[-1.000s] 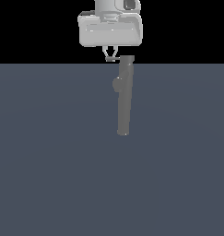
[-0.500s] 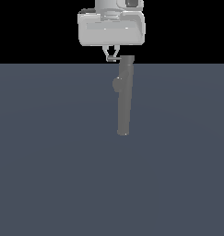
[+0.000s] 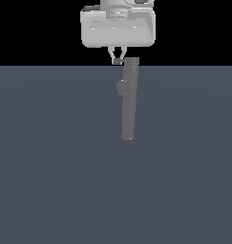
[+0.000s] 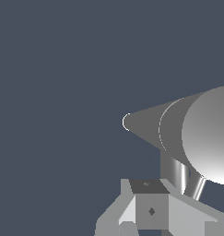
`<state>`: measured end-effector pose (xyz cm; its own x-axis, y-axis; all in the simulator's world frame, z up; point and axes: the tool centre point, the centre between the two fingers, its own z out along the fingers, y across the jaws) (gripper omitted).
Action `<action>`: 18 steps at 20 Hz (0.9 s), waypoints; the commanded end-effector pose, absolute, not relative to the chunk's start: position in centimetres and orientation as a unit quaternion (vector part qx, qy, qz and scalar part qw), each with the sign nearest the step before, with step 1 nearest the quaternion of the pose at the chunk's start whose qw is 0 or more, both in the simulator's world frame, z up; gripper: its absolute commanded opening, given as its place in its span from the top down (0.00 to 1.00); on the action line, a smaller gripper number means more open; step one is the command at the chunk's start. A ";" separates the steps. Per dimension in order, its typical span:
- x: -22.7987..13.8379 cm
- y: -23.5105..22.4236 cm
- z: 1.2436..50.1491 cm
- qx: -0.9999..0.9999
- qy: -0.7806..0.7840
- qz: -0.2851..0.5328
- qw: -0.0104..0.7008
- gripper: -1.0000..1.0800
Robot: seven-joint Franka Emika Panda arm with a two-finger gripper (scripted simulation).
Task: Turn on the faucet by rotating a designated handle.
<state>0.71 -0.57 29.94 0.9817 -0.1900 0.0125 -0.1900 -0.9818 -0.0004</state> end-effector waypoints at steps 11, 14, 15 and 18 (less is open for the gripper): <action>-2.6 -4.9 30.1 0.996 -0.094 0.000 0.000 1.00; -1.6 -3.4 30.0 0.997 -0.079 0.004 -0.001 1.00; -1.5 -4.1 30.0 0.997 -0.081 0.004 -0.001 1.00; -1.2 -6.1 30.0 0.996 -0.086 0.002 -0.001 1.00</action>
<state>-1.67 -3.17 29.98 0.9906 -0.1365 -0.0037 -0.1365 -0.9906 -0.0073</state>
